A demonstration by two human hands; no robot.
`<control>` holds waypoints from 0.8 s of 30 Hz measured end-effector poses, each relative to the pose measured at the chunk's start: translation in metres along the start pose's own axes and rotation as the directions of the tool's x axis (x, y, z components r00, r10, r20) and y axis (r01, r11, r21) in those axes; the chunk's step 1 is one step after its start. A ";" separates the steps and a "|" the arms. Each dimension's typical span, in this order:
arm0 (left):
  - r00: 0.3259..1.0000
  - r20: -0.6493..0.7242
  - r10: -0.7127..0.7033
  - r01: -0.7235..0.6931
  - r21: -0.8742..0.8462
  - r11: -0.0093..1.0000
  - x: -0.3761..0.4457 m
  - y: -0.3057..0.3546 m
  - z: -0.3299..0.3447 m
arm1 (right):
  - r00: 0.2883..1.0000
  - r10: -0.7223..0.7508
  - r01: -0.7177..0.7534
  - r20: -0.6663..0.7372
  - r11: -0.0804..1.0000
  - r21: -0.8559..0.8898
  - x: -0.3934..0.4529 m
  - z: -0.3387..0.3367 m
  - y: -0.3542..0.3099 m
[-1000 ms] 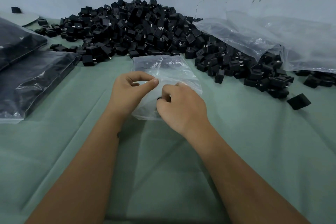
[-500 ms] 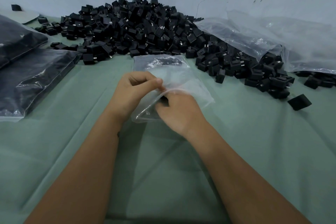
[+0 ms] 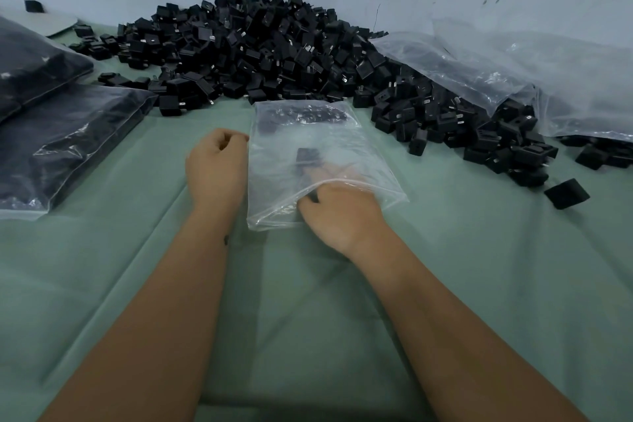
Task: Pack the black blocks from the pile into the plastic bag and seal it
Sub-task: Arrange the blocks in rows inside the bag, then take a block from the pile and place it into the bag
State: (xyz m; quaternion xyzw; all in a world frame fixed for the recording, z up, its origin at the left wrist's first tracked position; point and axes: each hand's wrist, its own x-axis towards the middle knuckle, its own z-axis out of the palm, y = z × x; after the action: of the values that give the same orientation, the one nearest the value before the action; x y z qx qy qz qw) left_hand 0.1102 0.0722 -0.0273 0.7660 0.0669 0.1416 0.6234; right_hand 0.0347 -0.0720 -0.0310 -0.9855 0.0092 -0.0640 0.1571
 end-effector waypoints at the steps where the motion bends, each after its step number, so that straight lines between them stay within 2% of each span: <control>1: 1.000 0.014 0.002 -0.003 0.042 0.999 0.001 -0.001 0.000 | 1.000 0.003 -0.003 -0.001 1.000 -0.002 0.001 0.001 0.001; 5: 0.998 0.069 -0.002 -0.014 0.233 0.972 0.001 -0.004 0.002 | 0.994 0.044 -0.049 0.102 0.998 0.043 0.007 0.002 0.000; 6: 0.997 0.077 0.005 -0.026 0.278 0.960 0.001 -0.004 0.003 | 0.995 0.045 -0.051 0.088 0.996 0.068 0.009 0.002 0.001; 9: 0.997 0.081 0.015 -0.044 0.365 0.930 0.000 -0.003 0.005 | 0.997 -0.013 0.020 -0.074 0.996 0.090 0.022 0.008 0.003; 11: 0.997 0.081 0.013 -0.044 0.395 0.917 -0.001 -0.002 0.004 | 0.997 -0.009 0.012 -0.081 0.999 0.039 0.034 0.012 0.006; 13: 0.995 0.097 0.031 -0.071 0.434 0.898 -0.002 0.000 0.004 | 0.992 0.109 -0.093 -0.061 0.971 0.218 0.044 0.012 0.008; 14: 0.994 0.104 0.040 -0.083 0.449 0.889 -0.002 0.001 0.005 | 0.989 0.125 -0.100 -0.075 0.957 0.273 0.049 0.012 0.009; 18: 0.994 0.099 0.051 -0.092 0.468 0.879 -0.003 0.001 0.006 | 0.998 -0.042 0.044 -0.036 0.996 0.073 0.069 0.011 0.010; 22: 0.992 0.114 0.052 -0.100 0.474 0.875 0.000 -0.003 0.008 | 0.988 -0.119 0.118 -0.103 0.993 -0.008 0.090 0.016 0.006; 24: 0.993 0.109 0.039 -0.085 0.463 0.882 0.002 -0.004 0.008 | 0.994 -0.106 0.105 -0.028 0.994 -0.028 0.101 0.021 0.005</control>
State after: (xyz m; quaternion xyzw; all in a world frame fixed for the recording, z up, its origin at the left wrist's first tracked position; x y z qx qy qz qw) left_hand 0.1151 0.0662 -0.0321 0.9011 0.0444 0.1042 0.4186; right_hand 0.1376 -0.0743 -0.0398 -0.9855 -0.0396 -0.0864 0.1403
